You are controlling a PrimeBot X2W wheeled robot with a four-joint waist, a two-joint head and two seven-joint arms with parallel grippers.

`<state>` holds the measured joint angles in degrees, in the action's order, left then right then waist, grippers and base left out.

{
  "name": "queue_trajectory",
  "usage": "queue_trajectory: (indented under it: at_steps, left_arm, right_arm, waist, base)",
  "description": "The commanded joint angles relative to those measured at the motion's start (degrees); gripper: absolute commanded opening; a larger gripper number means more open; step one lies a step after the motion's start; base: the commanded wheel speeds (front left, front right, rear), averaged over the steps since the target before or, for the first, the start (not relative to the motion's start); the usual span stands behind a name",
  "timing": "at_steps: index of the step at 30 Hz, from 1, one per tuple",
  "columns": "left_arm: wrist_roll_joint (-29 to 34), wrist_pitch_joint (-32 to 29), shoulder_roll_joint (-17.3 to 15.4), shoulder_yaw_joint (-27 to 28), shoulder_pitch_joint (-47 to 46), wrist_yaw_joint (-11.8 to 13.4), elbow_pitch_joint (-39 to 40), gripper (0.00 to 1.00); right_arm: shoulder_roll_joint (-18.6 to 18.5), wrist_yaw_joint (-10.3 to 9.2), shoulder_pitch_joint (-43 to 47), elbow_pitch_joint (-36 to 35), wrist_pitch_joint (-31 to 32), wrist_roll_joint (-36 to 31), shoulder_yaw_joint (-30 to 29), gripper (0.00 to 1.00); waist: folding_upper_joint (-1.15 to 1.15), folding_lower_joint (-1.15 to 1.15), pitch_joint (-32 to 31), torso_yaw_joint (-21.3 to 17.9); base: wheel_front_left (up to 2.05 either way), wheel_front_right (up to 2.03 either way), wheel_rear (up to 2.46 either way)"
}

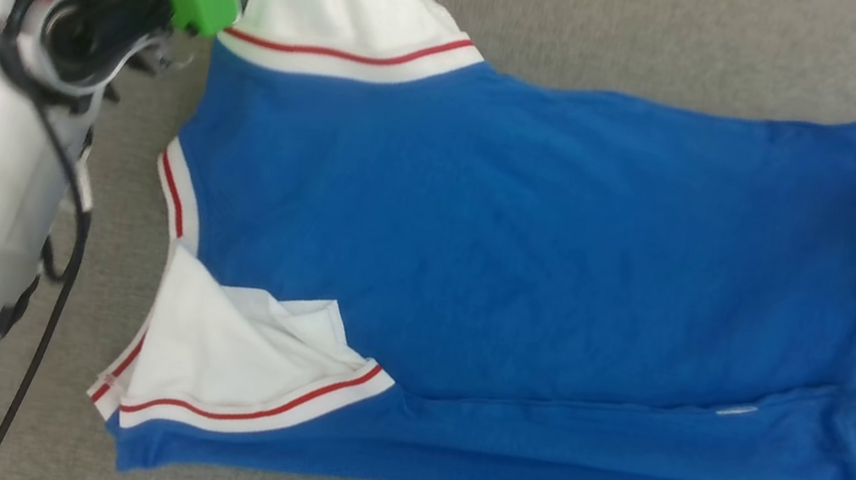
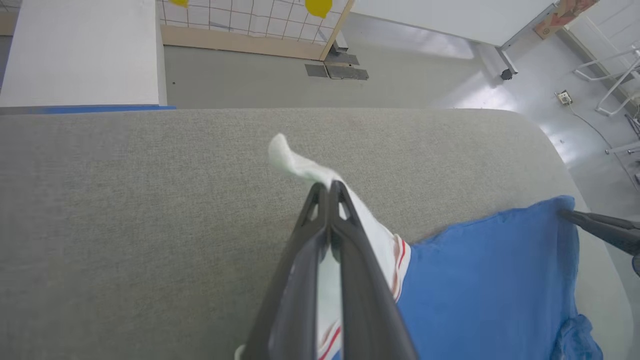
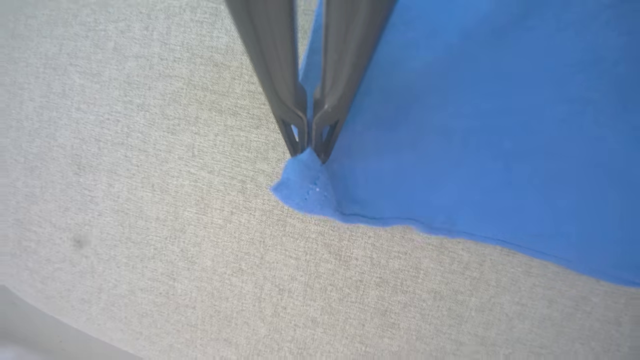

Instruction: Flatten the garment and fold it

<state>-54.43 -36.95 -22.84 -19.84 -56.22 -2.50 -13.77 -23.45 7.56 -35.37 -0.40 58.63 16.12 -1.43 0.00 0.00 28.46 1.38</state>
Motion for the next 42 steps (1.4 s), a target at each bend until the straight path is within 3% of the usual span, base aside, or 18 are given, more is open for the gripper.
queue_trajectory:
  at_steps: [1, 9, 17, 22, 32, 42]
  left_arm:
    - [-0.8, 0.5, -0.8, 0.7, 2.3, 0.0, 1.5, 0.00]
    - [-3.1, 2.0, -3.1, 3.2, 15.6, 3.1, 12.1, 0.00]
    - [-4.3, 4.6, -4.8, 6.4, 30.4, 8.2, 21.0, 0.00]
    - [-5.8, 6.3, -4.0, 7.5, 40.1, 10.8, 23.4, 0.00]
    - [-8.3, 8.9, -0.8, 7.4, 52.1, 12.4, 18.7, 0.00]
    - [-6.7, 7.7, -1.2, 5.4, 54.7, 14.9, 9.9, 0.00]
  right_arm:
    - [0.0, -0.08, 1.7, 0.3, -1.5, 0.5, -0.9, 0.00]
    - [2.0, -0.08, 9.6, 1.9, -8.2, 1.0, -5.9, 0.00]
    - [2.7, -0.08, 18.0, 2.8, -9.5, 1.6, -6.4, 0.00]
    - [3.6, -0.08, 21.8, 3.5, -10.1, 2.3, -6.7, 0.00]
    - [5.0, -0.08, 27.7, 6.0, -10.3, 1.8, -6.1, 0.00]
    - [6.0, -0.08, 31.0, 9.1, -10.3, 1.3, -4.7, 0.00]
  waist:
    - [0.00, 0.00, -4.6, 0.5]
    - [0.00, 0.00, -11.3, 1.6]
    - [0.00, 0.00, -16.4, 2.2]
    - [0.00, 0.00, -17.7, 2.7]
    - [0.00, 0.00, -17.7, 2.8]
    - [0.00, 0.00, -18.3, 1.7]
  base:
    - [0.00, 0.00, 0.00]
    - [0.00, 0.00, 0.00]
    - [0.00, 0.00, 0.00]
    - [0.00, 0.00, 0.00]
    - [0.00, 0.00, 0.00]
    - [0.00, 0.00, 0.00]
